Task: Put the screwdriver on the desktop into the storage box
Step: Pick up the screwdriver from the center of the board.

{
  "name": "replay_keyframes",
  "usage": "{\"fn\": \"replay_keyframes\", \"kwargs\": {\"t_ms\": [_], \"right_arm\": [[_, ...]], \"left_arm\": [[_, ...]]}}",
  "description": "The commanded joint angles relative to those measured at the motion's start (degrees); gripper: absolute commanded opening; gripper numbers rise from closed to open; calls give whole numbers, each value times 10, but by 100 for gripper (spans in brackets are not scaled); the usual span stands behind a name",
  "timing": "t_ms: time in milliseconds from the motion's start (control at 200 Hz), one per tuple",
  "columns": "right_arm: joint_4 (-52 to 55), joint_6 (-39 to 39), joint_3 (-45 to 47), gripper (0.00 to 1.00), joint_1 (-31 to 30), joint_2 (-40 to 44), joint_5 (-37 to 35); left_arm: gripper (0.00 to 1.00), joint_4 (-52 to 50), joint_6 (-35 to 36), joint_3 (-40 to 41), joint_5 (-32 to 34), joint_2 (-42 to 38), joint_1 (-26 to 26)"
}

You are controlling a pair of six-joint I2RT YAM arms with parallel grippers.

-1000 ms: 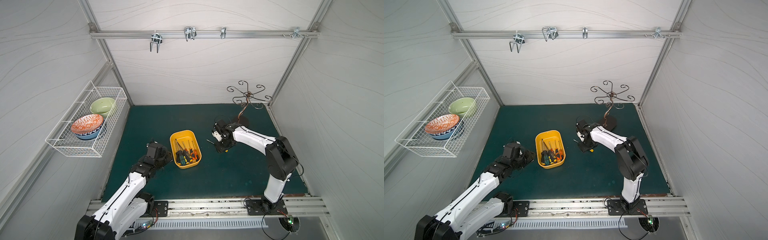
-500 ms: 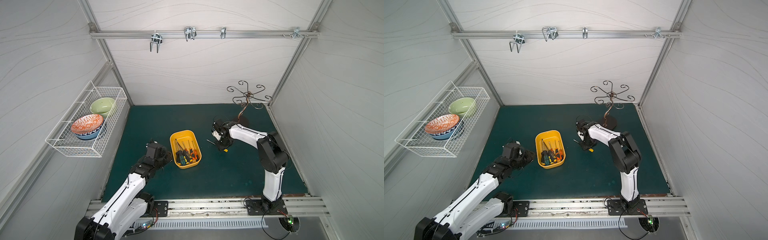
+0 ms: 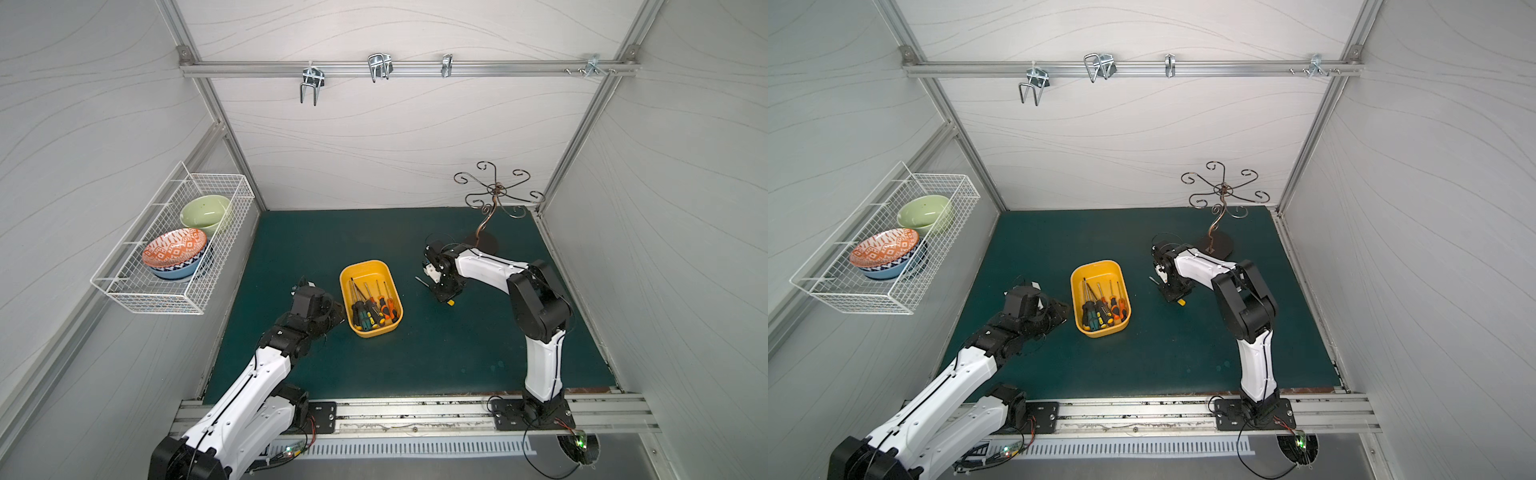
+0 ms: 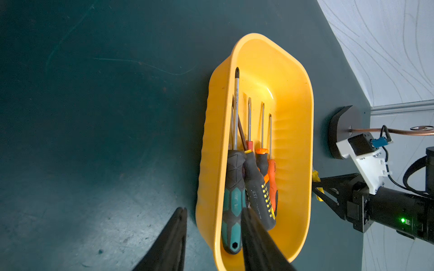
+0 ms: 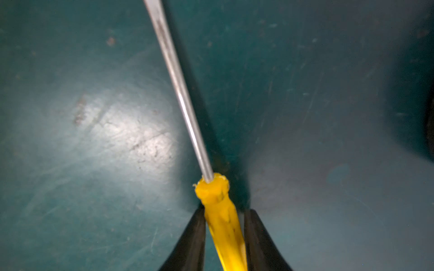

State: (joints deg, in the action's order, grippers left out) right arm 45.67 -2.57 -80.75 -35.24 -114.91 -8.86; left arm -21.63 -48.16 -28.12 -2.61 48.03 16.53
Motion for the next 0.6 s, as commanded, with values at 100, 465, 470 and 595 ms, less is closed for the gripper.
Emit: {"fn": "replay_keyframes", "kwargs": {"t_ms": [100, 465, 470, 595], "right_arm": [[16, -7, -15, 15, -11, -6, -2], [-48, 98, 68, 3, -55, 134, 70], [-49, 100, 70, 3, -56, 136, 71], [-63, 160, 118, 1, -71, 196, 80]], "left_arm": [[42, 25, 15, -8, -17, 5, -4], [44, 70, 91, -36, -66, 95, 27], [44, 69, 92, -37, -64, 97, 28], [43, 20, 95, -64, 4, 133, 34]]}}
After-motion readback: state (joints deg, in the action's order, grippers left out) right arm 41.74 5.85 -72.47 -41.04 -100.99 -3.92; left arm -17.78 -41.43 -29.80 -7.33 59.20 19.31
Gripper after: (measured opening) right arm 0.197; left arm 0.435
